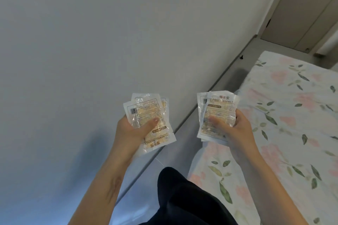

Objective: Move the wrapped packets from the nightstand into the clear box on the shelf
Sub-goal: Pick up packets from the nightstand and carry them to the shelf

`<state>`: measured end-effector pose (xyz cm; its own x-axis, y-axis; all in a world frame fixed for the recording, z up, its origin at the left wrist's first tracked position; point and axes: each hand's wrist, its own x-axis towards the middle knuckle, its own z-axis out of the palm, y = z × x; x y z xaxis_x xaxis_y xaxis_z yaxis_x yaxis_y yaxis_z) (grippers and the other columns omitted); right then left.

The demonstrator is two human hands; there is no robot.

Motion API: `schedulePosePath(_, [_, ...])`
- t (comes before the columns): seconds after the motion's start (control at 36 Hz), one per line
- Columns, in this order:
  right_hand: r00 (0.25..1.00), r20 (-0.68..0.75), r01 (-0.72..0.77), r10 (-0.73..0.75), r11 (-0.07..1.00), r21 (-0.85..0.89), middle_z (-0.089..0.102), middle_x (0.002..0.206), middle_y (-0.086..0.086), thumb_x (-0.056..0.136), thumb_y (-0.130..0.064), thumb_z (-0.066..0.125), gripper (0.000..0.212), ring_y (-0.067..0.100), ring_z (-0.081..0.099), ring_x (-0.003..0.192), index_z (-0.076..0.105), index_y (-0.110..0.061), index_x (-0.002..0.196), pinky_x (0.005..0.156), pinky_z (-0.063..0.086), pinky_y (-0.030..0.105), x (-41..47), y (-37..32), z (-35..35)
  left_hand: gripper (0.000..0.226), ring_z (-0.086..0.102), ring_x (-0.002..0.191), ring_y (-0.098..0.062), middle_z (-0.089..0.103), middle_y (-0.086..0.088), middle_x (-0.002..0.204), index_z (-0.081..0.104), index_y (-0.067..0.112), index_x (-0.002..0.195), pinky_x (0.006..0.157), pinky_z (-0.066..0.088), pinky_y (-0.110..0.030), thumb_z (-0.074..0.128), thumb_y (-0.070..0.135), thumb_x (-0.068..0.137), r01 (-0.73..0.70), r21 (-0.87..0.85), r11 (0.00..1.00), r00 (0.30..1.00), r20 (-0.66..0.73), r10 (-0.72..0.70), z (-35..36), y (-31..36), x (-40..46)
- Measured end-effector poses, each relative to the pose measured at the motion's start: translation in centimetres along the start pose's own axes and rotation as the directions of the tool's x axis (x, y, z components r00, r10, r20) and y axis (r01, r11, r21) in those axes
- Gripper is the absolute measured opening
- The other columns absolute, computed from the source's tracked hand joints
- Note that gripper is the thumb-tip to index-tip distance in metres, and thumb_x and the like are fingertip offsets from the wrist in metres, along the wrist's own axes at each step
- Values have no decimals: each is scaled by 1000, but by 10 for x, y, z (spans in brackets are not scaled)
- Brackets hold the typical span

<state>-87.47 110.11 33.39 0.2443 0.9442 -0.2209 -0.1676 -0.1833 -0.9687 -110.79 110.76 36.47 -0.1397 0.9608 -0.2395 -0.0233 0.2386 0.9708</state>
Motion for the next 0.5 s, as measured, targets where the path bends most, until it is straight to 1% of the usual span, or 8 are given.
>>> schedulePosePath(0.03, [1000, -20, -3, 3, 1000, 5, 74, 96, -3, 77, -5, 74, 35, 13, 72, 85, 64, -19, 107, 65, 55, 23, 5, -1, -1, 22, 73, 72, -10, 76, 9, 79, 68, 21, 91, 54, 55, -21, 74, 4, 78, 6, 1, 1000, 1000, 19, -6, 4, 0, 8])
schedulePosePath(0.11, [995, -98, -11, 13, 1000, 23, 73, 99, -1, 77, -7, 74, 34, 16, 71, 86, 64, -18, 107, 66, 55, 25, 21, -5, -8, 22, 73, 72, -9, 75, 10, 78, 68, 21, 91, 53, 55, -20, 74, 5, 78, 19, 14, 1000, 998, 67, -20, 17, 0, 33])
schedulePosePath(0.17, [990, -142, -5, 9, 1000, 29, 74, 98, -2, 76, -8, 75, 35, 15, 72, 85, 64, -17, 108, 64, 56, 23, 31, -8, -11, 22, 73, 73, -9, 76, 10, 79, 68, 21, 93, 54, 55, -19, 74, 5, 78, 32, 23, 999, 995, 95, -34, 25, 2, 48])
schedulePosePath(0.28, [977, -213, 21, -14, 999, 31, 75, 95, -3, 77, -8, 74, 30, 15, 72, 84, 65, -20, 102, 67, 55, 25, 67, -14, -17, 23, 73, 77, -13, 76, 8, 83, 69, 21, 94, 58, 58, -24, 75, 6, 77, 45, 29, 999, 989, 140, -48, 49, 12, 96])
schedulePosePath(0.33, [966, -258, 42, -27, 998, 50, 75, 93, -4, 77, -7, 74, 29, 14, 72, 84, 65, -22, 101, 67, 55, 25, 93, -18, -22, 23, 74, 78, -16, 76, 5, 85, 69, 20, 94, 63, 59, -30, 75, 5, 77, 54, 20, 998, 985, 163, -56, 66, 18, 125])
schedulePosePath(0.39, [953, -300, 55, -33, 996, 66, 75, 92, -6, 78, -8, 74, 29, 13, 72, 84, 65, -22, 102, 65, 56, 22, 125, -23, -28, 23, 74, 79, -17, 77, 3, 86, 69, 19, 95, 67, 59, -35, 75, 5, 77, 55, 19, 998, 981, 186, -57, 88, 23, 157])
schedulePosePath(0.5, [936, -349, 79, -42, 993, 92, 75, 94, -5, 78, -7, 73, 32, 13, 72, 84, 64, -20, 105, 63, 57, 20, 199, -35, -46, 22, 74, 79, -18, 77, 1, 87, 70, 17, 96, 67, 60, -35, 74, 4, 78, 64, 20, 998, 974, 216, -67, 139, 28, 228])
